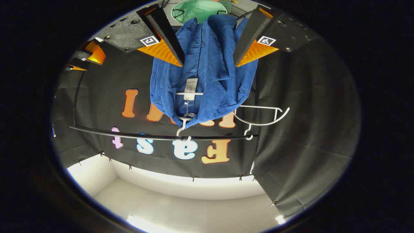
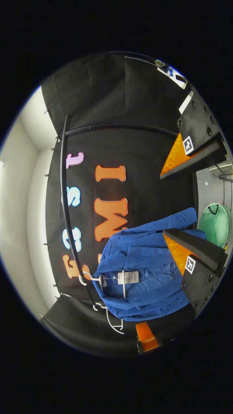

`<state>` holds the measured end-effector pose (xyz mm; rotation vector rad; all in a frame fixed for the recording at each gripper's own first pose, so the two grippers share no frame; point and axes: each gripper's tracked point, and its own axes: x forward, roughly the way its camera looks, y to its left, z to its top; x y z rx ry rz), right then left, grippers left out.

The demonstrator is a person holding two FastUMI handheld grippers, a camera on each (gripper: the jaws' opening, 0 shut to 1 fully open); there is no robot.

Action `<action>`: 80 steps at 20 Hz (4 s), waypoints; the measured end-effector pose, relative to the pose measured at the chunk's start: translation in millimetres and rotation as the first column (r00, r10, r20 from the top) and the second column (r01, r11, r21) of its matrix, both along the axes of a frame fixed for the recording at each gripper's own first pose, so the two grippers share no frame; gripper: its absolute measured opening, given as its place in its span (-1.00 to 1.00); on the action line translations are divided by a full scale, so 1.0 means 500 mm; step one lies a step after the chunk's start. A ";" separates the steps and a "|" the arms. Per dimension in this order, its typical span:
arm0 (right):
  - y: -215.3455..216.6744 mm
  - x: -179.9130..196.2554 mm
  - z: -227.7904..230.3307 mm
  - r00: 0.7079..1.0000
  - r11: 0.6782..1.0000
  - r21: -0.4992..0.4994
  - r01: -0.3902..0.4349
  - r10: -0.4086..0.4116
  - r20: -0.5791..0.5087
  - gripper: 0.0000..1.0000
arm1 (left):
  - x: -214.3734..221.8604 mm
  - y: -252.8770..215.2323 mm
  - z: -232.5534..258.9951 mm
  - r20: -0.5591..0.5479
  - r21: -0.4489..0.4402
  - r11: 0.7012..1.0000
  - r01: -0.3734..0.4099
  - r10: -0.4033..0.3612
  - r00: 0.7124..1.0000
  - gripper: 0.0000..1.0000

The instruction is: Grasp the clothes on the hanger with both hands and then place them into the laundry hamper below.

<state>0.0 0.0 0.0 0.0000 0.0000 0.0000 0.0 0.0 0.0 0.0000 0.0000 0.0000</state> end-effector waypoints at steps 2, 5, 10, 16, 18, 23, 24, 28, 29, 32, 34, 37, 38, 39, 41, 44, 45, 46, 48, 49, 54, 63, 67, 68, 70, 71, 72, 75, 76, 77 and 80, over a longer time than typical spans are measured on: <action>0.001 0.000 0.003 1.000 1.000 -0.016 -0.006 0.006 0.000 0.87 | -0.005 0.002 -0.001 0.002 -0.005 1.000 -0.001 0.001 1.000 0.89; 0.000 -0.007 0.017 1.000 1.000 -0.022 -0.013 0.013 0.019 0.87 | -0.004 0.005 -0.002 -0.004 -0.015 1.000 -0.007 0.007 1.000 0.89; -0.001 -0.013 0.022 0.999 1.000 -0.005 -0.027 0.028 0.029 0.87 | -0.009 0.000 0.008 0.002 -0.020 1.000 -0.016 0.016 1.000 0.84; 0.004 -0.009 0.025 0.997 0.998 -0.008 -0.060 0.060 0.037 0.87 | -0.021 -0.001 -0.008 -0.013 -0.025 0.999 -0.030 0.030 0.999 0.83; 0.012 0.000 0.028 0.996 0.997 -0.003 -0.081 0.081 0.043 0.87 | -0.021 -0.001 -0.009 -0.014 -0.017 0.999 -0.040 0.040 0.999 0.83; 0.042 0.039 0.020 0.988 0.988 0.035 -0.152 0.151 0.039 1.00 | -0.004 -0.012 -0.022 -0.026 0.006 0.998 -0.055 0.055 0.998 0.90; 0.051 0.048 0.016 0.986 0.985 0.034 -0.167 0.166 0.032 0.87 | 0.000 -0.010 -0.019 -0.022 0.008 0.998 -0.060 0.060 0.998 0.84; 0.099 0.080 0.009 0.974 0.973 0.045 -0.225 0.224 0.026 0.89 | 0.022 -0.003 -0.035 -0.046 0.012 0.997 -0.079 0.079 0.996 0.84; 0.114 0.089 0.005 0.971 0.970 0.050 -0.240 0.239 0.022 0.88 | 0.032 -0.004 -0.036 -0.046 0.011 0.997 -0.082 0.082 0.996 0.84; 0.150 0.120 0.003 0.964 0.962 0.051 -0.267 0.266 0.012 0.87 | 0.073 -0.006 -0.038 -0.048 0.013 0.996 -0.085 0.086 0.995 0.90; 0.174 0.142 0.005 0.961 0.960 0.047 -0.277 0.276 0.009 0.87 | 0.114 -0.006 -0.042 -0.048 0.014 0.997 -0.080 0.081 0.996 0.90; 0.210 0.178 0.011 0.960 0.960 0.034 -0.278 0.278 0.012 0.95 | 0.176 0.004 -0.064 -0.066 0.006 0.997 -0.075 0.075 0.995 0.90; 0.224 0.189 0.016 0.960 0.960 0.029 -0.280 0.279 0.021 0.95 | 0.195 0.008 -0.070 -0.072 0.001 0.997 -0.073 0.073 0.995 0.84; 0.237 0.203 0.020 0.960 0.960 0.021 -0.280 0.280 0.028 0.95 | 0.213 0.013 -0.076 -0.079 -0.002 0.997 -0.075 0.075 0.994 0.84; 0.269 0.227 0.018 0.956 0.956 0.013 -0.292 0.291 0.025 0.87 | 0.246 0.022 -0.089 -0.089 0.001 0.997 -0.073 0.073 0.993 0.90; 0.313 0.269 0.007 0.954 0.954 0.007 -0.299 0.299 0.014 0.87 | 0.292 0.027 -0.108 -0.111 0.004 0.999 -0.035 0.035 0.993 0.88; 0.321 0.283 0.003 0.955 0.955 0.006 -0.297 0.296 0.011 0.87 | 0.301 0.028 -0.110 -0.114 -0.003 1.000 -0.023 0.022 0.993 0.83; 0.333 0.298 -0.001 0.955 0.955 0.009 -0.296 0.296 0.007 0.87 | 0.308 0.028 -0.112 -0.116 -0.015 1.000 -0.011 0.009 0.993 0.70; 0.353 0.323 -0.010 0.955 0.955 0.018 -0.297 0.298 -0.004 0.87 | 0.322 0.034 -0.119 -0.119 -0.028 1.000 0.000 -0.003 0.993 0.46; 0.360 0.330 -0.010 0.954 0.954 0.018 -0.299 0.299 -0.005 0.87 | 0.325 0.039 -0.122 -0.122 -0.029 1.000 0.000 -0.003 0.993 0.42; 0.390 0.367 -0.028 0.953 0.952 0.022 -0.304 0.304 -0.014 0.72 | 0.334 0.025 -0.121 -0.121 -0.065 0.996 0.063 -0.070 0.990 -0.71; 0.425 0.408 -0.043 0.933 0.932 0.074 -0.355 0.358 -0.039 -0.35 | 0.294 0.031 -0.082 -0.190 -0.072 0.979 0.192 -0.203 0.961 -0.96; 0.423 0.409 -0.038 0.925 0.922 0.102 -0.373 0.378 -0.037 -0.98 | 0.278 0.049 -0.065 -0.185 -0.079 0.978 0.191 -0.203 0.962 -0.96; 0.424 0.412 -0.041 0.923 0.920 0.106 -0.377 0.383 -0.039 -0.70 | 0.276 0.053 -0.062 -0.183 -0.079 0.979 0.188 -0.199 0.963 -0.96; 0.423 0.410 -0.041 0.920 0.917 0.107 -0.385 0.390 -0.036 -0.67 | 0.272 0.059 -0.056 -0.178 -0.076 0.980 0.185 -0.196 0.964 -0.96; 0.426 0.426 -0.039 0.921 0.916 0.121 -0.382 0.389 -0.037 -0.67 | 0.271 0.061 -0.053 -0.176 -0.076 0.980 0.184 -0.195 0.965 -0.96; 0.429 0.415 -0.040 0.918 0.913 0.128 -0.388 0.396 -0.035 -0.76 | 0.270 0.063 -0.050 -0.175 -0.077 0.980 0.185 -0.196 0.965 -0.96; 0.421 0.410 -0.035 0.920 0.914 0.130 -0.384 0.390 -0.027 -0.84 | 0.268 0.065 -0.045 -0.176 -0.077 0.979 0.188 -0.199 0.964 -0.97; 0.420 0.409 -0.033 0.921 0.915 0.127 -0.384 0.390 -0.021 -0.84 | 0.266 0.065 -0.043 -0.176 -0.074 0.979 0.190 -0.200 0.964 -0.96; 0.418 0.403 -0.031 0.921 0.915 0.124 -0.384 0.389 -0.018 -0.84 | 0.264 0.064 -0.041 -0.176 -0.073 0.979 0.193 -0.203 0.963 -0.96; 0.414 0.394 -0.026 0.917 0.911 0.116 -0.395 0.399 -0.007 -0.84 | 0.263 0.064 -0.040 -0.175 -0.075 0.977 0.201 -0.211 0.962 -0.96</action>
